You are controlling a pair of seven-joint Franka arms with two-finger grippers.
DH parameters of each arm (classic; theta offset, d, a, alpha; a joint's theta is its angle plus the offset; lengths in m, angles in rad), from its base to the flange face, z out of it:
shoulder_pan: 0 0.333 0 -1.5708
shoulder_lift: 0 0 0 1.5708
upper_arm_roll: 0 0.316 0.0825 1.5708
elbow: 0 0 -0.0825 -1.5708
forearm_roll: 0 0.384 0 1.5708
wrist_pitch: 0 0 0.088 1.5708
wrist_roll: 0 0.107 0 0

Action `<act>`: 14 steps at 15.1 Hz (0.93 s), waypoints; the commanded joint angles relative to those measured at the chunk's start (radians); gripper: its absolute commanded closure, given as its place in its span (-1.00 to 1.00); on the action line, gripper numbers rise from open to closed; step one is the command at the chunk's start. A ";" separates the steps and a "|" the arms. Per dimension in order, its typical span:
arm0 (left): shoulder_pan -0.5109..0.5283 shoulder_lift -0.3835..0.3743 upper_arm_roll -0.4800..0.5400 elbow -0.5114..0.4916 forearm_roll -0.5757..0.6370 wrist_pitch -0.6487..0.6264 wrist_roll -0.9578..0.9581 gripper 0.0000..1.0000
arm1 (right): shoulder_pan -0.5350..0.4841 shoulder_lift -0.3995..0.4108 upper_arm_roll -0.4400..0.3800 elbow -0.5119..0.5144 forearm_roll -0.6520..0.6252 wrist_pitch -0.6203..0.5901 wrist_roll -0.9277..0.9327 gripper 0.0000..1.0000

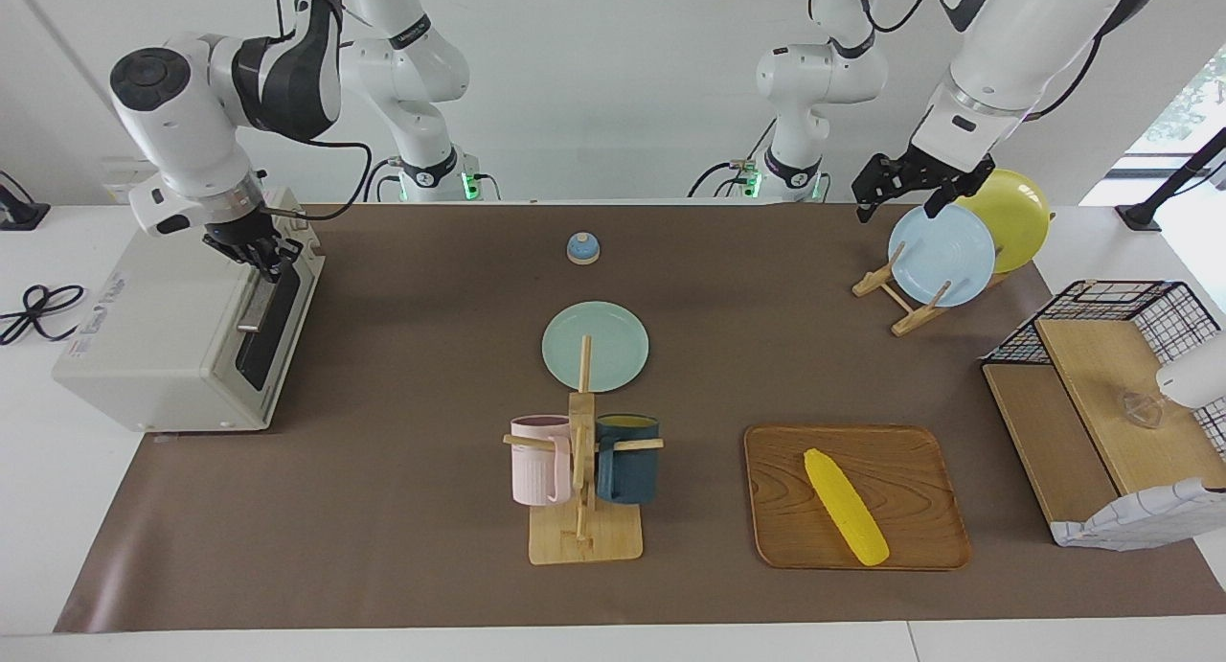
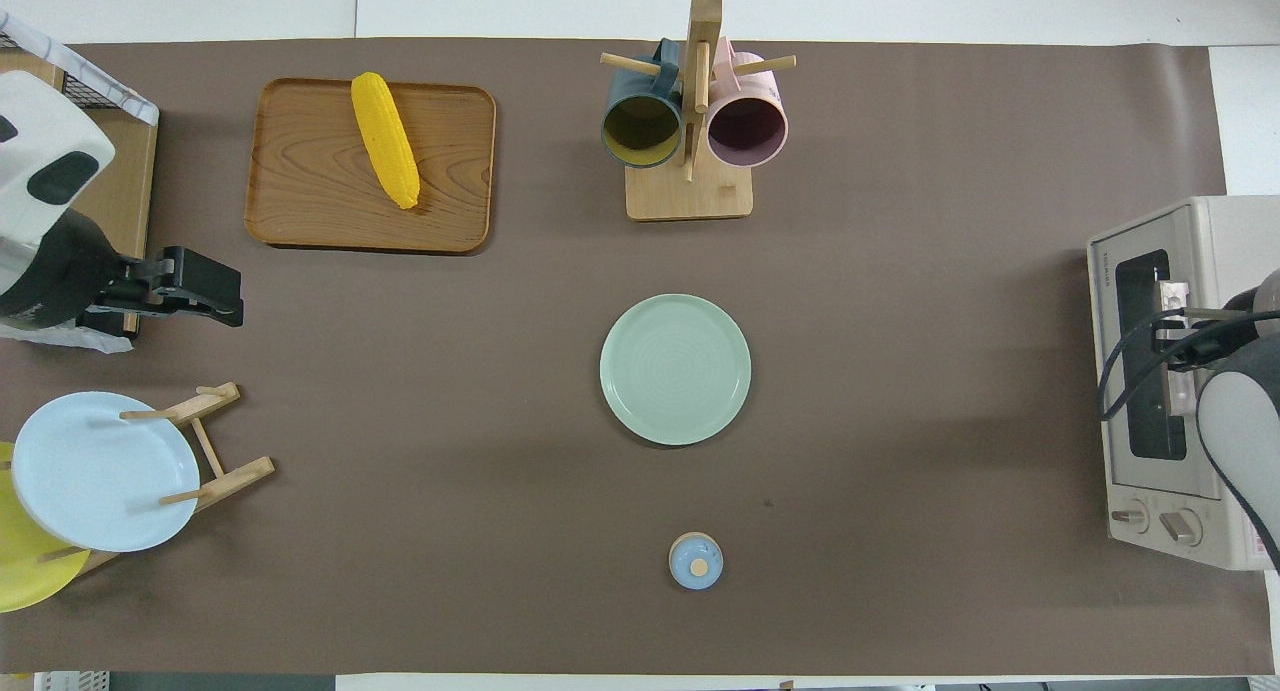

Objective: Put corn in oven
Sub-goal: 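Reach the left gripper to the corn while the right gripper reaches the oven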

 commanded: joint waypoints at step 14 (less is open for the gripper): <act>-0.069 0.448 0.005 0.114 0.030 0.433 -0.141 -1.00 | 0.055 0.040 0.018 -0.050 0.070 0.153 -0.044 1.00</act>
